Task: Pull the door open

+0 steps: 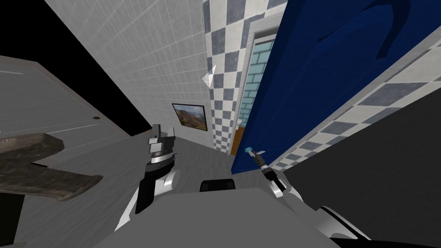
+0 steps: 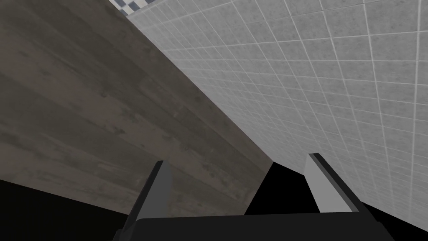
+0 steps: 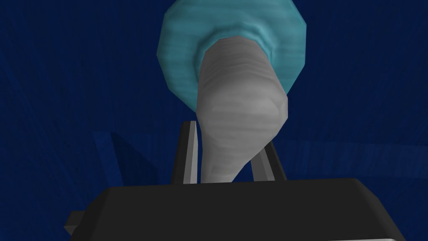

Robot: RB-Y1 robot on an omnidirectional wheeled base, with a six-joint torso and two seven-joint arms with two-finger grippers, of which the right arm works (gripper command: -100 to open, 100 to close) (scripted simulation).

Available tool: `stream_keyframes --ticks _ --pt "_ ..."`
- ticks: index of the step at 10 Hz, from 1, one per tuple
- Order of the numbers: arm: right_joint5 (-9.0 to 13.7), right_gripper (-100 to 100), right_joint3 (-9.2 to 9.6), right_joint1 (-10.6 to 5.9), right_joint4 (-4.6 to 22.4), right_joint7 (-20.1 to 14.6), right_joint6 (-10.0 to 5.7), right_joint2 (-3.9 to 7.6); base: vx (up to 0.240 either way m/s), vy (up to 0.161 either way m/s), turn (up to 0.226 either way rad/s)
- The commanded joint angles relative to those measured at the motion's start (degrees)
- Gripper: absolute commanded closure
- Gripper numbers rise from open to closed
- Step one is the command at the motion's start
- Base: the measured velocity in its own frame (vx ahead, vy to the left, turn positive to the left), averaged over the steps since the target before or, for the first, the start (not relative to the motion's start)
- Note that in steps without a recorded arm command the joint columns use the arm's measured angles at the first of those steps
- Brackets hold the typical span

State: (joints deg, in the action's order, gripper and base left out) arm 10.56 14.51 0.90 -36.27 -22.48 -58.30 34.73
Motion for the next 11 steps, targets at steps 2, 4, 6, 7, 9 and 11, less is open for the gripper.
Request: stream_keyframes --ticks 2,4,6,7,9,11 --pt "0.25 100 0.89 0.86 1.14 -0.62 -2.96 0.81 -0.158 -0.081 0.142" --pt "0.51 100 1.46 1.64 1.66 -1.11 -4.75 1.53 -0.163 -0.077 0.149" --pt "0.75 100 1.99 2.38 2.15 -1.56 -6.46 2.22 -0.162 -0.078 0.137" --pt "0.90 100 2.30 2.81 2.44 -1.83 -7.45 2.63 -0.199 -0.070 0.151" --pt "1.14 100 2.82 3.52 2.91 -2.27 -9.09 3.29 -0.189 -0.082 0.140" --pt "1.18 100 2.94 3.89 2.64 -2.33 -8.87 3.26 -0.094 -0.038 0.105"
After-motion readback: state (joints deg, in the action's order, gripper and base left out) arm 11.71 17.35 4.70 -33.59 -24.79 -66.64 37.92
